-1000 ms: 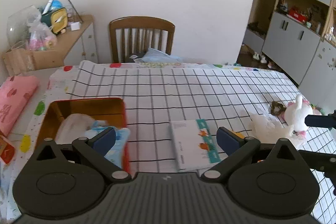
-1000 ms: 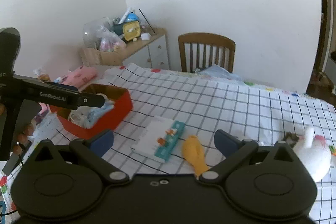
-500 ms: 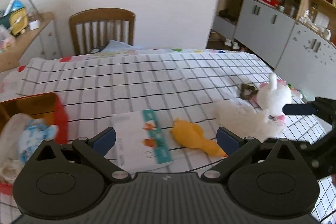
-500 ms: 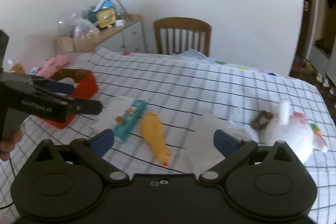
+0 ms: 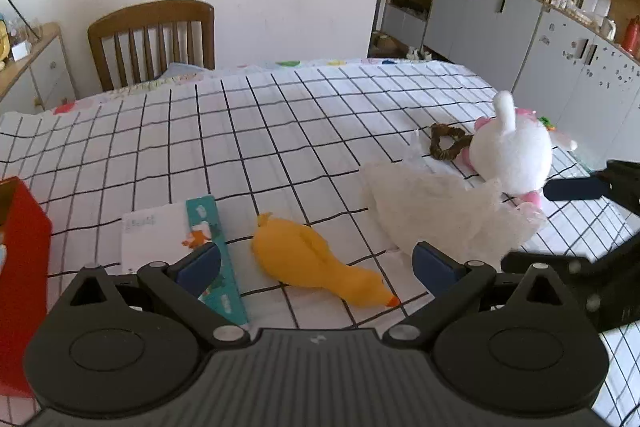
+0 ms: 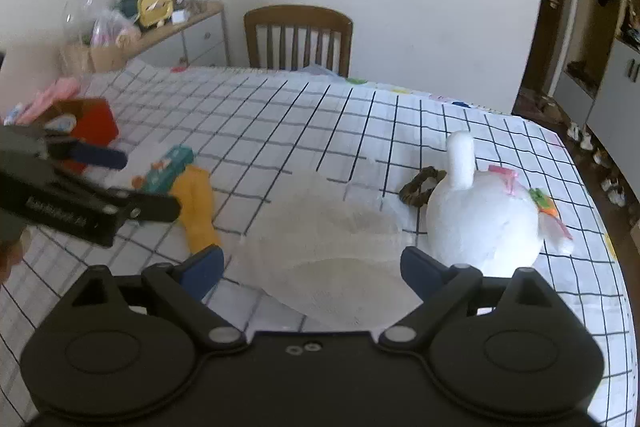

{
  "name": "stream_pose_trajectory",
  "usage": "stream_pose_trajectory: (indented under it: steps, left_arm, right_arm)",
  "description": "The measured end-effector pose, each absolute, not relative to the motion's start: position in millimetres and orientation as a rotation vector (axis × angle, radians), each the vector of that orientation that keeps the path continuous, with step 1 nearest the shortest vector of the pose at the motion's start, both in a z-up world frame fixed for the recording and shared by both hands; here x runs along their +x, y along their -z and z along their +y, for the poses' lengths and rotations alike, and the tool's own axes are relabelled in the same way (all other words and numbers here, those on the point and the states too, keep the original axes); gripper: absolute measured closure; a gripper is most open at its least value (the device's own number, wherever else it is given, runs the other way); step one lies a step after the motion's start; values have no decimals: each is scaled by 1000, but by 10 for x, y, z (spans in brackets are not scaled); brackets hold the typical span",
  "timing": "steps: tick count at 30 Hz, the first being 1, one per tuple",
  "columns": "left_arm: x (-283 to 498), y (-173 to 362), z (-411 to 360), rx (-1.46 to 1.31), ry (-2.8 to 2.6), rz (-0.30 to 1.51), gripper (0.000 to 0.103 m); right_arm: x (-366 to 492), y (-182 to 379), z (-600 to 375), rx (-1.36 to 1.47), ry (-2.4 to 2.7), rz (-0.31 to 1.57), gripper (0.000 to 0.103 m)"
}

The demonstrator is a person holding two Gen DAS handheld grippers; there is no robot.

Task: Organize soft objects
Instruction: 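Grasp the white tulle with the right tool while the left tool grasps the yellow rubber chicken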

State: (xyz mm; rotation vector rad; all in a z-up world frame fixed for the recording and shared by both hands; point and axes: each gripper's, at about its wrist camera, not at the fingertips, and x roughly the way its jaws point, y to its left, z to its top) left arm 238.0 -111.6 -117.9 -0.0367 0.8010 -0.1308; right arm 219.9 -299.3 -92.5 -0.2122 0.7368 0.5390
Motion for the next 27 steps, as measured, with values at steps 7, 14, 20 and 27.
stream_pose_trajectory:
  steps: [7,14,20,27]
  left_arm:
    - [2601,1372,-1194,-5,111,848,0]
    - [2696,1473,-1288,44,129,861,2]
    - [2758,1527,-1286,38,131,881,15]
    - [2773,1492,-1233,11,120,865,43]
  right_arm:
    - [2293,1102,-2914,-250,-545,756,13]
    - [2371,1278,-2773,-272,-547,766,16]
    - [2464,1366,-2750,-262,-511,776,24]
    - [2508,1355,-2866,-179,-498,788,52]
